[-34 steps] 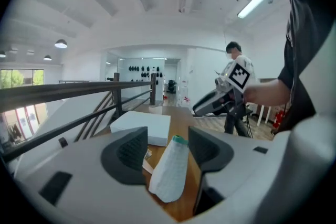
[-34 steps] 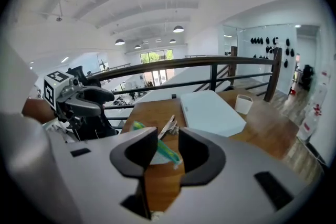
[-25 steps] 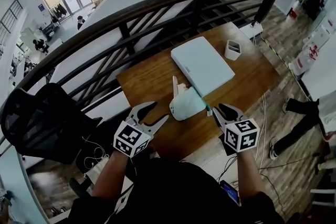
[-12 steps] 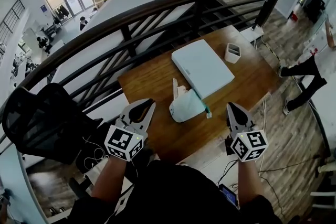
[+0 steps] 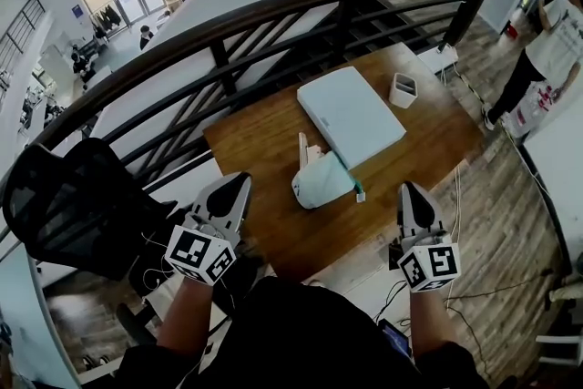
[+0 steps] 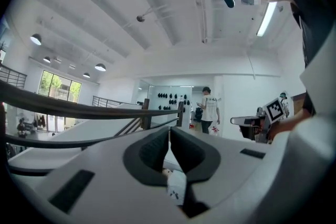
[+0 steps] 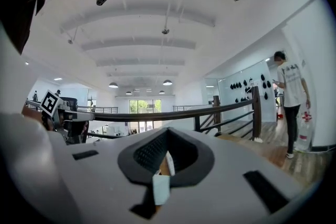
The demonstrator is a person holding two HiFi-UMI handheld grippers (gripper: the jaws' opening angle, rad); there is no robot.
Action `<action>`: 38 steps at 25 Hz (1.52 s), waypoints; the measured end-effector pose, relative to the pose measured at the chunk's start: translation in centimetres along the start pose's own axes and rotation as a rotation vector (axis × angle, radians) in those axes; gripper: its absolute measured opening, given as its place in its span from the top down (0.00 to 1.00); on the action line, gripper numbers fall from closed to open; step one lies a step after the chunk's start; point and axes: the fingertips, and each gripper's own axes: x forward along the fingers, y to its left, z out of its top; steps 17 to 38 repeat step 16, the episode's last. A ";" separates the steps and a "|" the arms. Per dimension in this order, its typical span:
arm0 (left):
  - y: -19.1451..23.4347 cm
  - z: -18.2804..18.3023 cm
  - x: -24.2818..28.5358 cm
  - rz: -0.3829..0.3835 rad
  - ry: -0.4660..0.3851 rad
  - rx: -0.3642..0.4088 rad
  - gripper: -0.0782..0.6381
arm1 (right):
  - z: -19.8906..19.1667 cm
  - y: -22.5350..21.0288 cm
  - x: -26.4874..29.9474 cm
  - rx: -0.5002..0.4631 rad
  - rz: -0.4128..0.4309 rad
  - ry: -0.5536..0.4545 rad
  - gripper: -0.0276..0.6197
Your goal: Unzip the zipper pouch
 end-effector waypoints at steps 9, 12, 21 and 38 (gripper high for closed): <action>-0.5 -1.1 0.0 -0.018 0.025 -0.045 0.86 | -0.3 0.0 0.6 0.024 0.011 0.005 0.97; -0.6 -1.4 0.4 -0.026 0.031 -0.041 0.86 | -0.1 0.2 1.1 0.017 0.019 -0.003 0.97; -0.5 -1.7 0.8 -0.026 0.032 -0.042 0.86 | 0.0 0.5 1.9 0.005 0.036 -0.007 0.97; -0.5 -1.7 0.8 -0.026 0.032 -0.042 0.86 | 0.0 0.5 1.9 0.005 0.036 -0.007 0.97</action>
